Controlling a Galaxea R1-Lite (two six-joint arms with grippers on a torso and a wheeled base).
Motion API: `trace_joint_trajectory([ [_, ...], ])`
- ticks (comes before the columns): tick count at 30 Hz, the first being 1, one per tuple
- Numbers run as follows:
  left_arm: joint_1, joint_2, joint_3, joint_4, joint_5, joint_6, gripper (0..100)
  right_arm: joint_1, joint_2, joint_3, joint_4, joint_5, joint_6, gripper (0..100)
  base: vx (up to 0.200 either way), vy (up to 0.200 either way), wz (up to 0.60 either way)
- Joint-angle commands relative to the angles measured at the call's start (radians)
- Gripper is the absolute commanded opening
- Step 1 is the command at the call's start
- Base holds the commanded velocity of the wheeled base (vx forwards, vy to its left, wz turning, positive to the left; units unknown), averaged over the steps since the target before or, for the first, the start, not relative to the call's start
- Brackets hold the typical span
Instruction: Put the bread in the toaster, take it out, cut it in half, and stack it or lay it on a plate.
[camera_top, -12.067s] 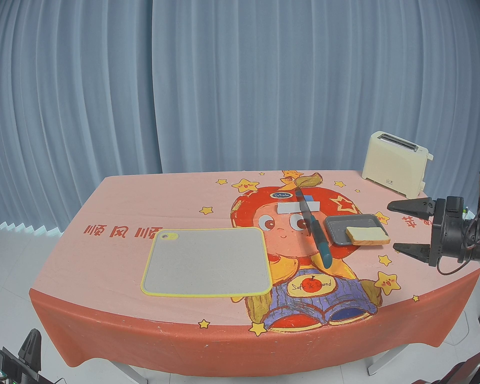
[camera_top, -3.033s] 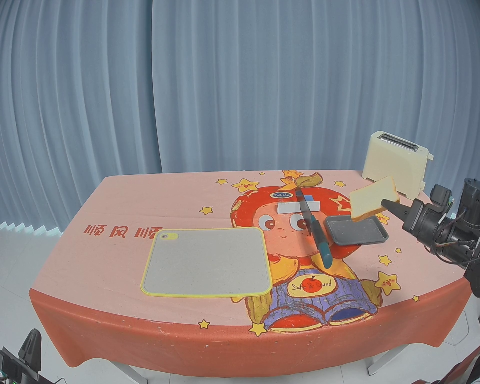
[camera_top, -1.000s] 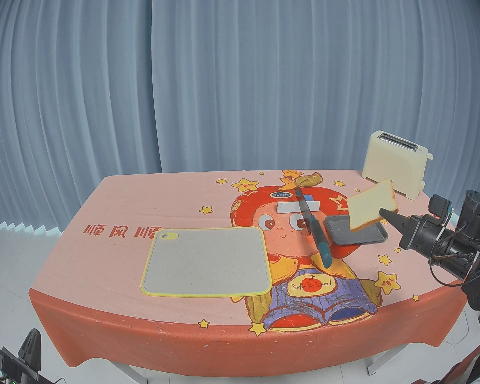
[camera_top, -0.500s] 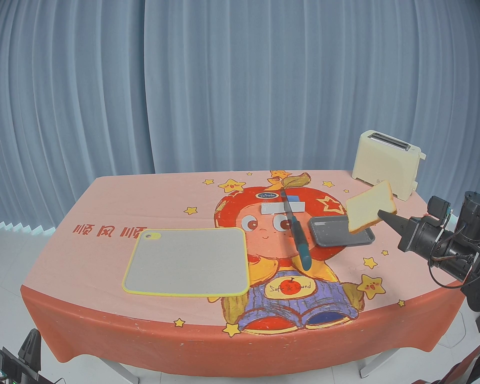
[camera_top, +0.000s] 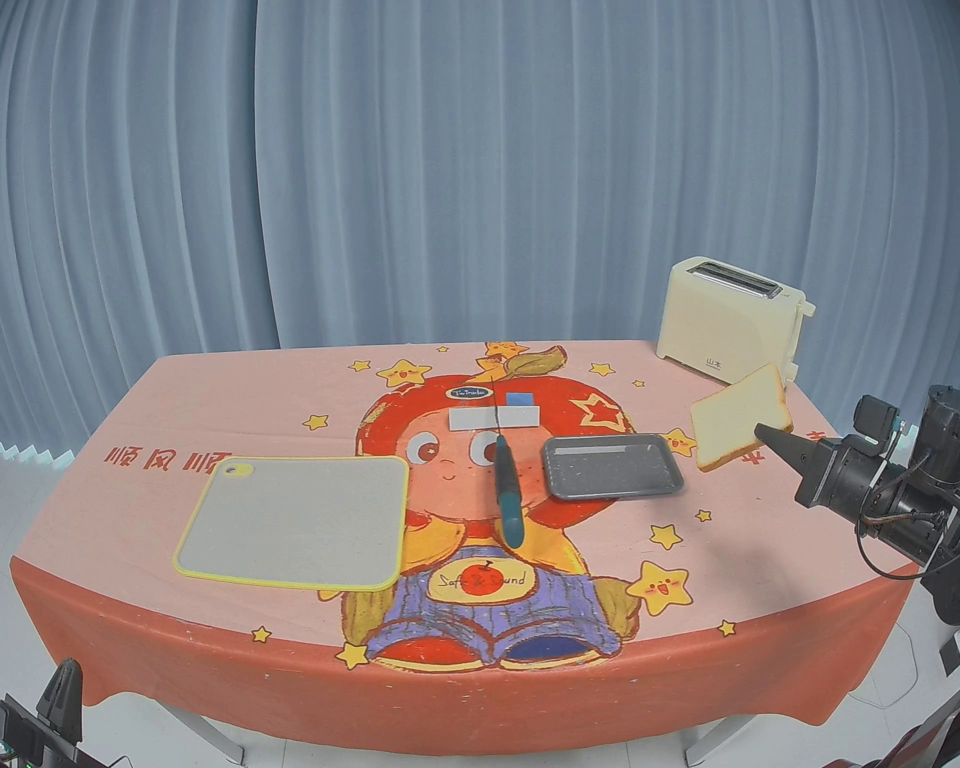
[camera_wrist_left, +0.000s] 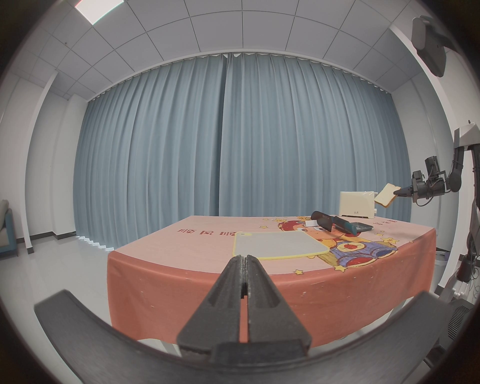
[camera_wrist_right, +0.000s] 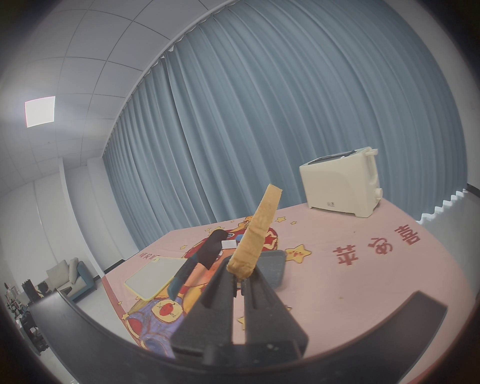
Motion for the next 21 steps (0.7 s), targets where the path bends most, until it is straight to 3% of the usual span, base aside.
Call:
trace_joint_trajectory([
  [1,0.0,-0.016,0.018,0.0,0.0,0.001,0,-0.001,0.002,0.001,-0.001,0.0,0.0,0,0.0,-0.2,0.0],
  [9,0.0,-0.016,0.018,-0.001,0.0,0.001,0,-0.001,0.003,0.002,-0.001,0.0,0.0,0,0.0,-0.2,0.0],
  [15,-0.001,-0.016,0.018,-0.001,-0.001,0.004,0,-0.003,0.014,0.002,-0.001,0.0,-0.006,0,0.0,0.0,0.0],
  [19,0.0,-0.016,0.018,-0.001,-0.001,0.004,0,-0.009,0.015,0.004,-0.001,-0.001,-0.026,0,0.0,0.0,0.0],
  [21,0.0,-0.016,0.018,-0.001,-0.001,0.004,0,-0.007,0.012,0.019,-0.002,-0.014,-0.058,0,0.0,0.0,0.0],
])
